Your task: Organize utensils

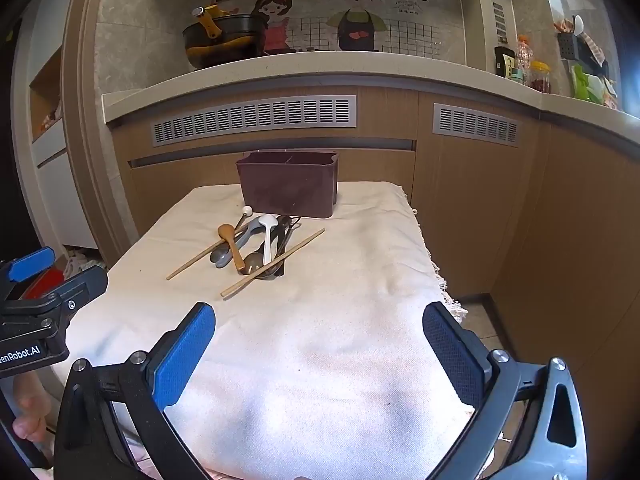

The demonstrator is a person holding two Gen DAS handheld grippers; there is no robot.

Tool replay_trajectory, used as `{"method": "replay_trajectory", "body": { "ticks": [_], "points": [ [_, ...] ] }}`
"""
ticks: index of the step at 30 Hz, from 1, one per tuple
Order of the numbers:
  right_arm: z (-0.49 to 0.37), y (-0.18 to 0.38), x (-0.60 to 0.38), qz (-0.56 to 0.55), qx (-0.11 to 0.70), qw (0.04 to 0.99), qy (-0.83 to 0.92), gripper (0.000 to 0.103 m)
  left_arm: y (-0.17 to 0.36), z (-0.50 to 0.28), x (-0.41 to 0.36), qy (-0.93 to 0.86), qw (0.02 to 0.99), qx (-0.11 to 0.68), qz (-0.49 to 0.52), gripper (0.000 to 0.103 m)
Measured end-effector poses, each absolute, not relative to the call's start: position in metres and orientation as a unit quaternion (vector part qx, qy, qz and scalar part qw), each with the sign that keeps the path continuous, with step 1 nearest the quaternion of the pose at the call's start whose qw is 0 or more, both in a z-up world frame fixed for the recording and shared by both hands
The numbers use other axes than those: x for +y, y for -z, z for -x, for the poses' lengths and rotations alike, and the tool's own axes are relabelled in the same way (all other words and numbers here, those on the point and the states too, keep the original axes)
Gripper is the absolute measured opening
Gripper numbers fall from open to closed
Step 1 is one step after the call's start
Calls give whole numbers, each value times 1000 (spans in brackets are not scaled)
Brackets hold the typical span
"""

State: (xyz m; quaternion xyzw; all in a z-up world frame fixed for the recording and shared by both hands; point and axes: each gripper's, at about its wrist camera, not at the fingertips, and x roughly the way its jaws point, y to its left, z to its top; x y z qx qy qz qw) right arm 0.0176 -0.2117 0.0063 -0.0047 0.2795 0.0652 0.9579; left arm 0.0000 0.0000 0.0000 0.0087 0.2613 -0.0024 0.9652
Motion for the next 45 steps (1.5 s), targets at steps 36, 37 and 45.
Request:
{"method": "replay_trajectory", "body": {
  "ticks": [36,37,45],
  "points": [
    [-18,-9,-214,3,275,959,-64,103,-3,-1,-3,12,963,267,-17,103],
    [-19,-9,-214,3,277,959,-64,103,-2,-1,-3,13,964,267,-13,103],
    [-26,-5,-213,13,281,958,-61,103,3,-15,2,15,961,277,-6,103]
  ]
}}
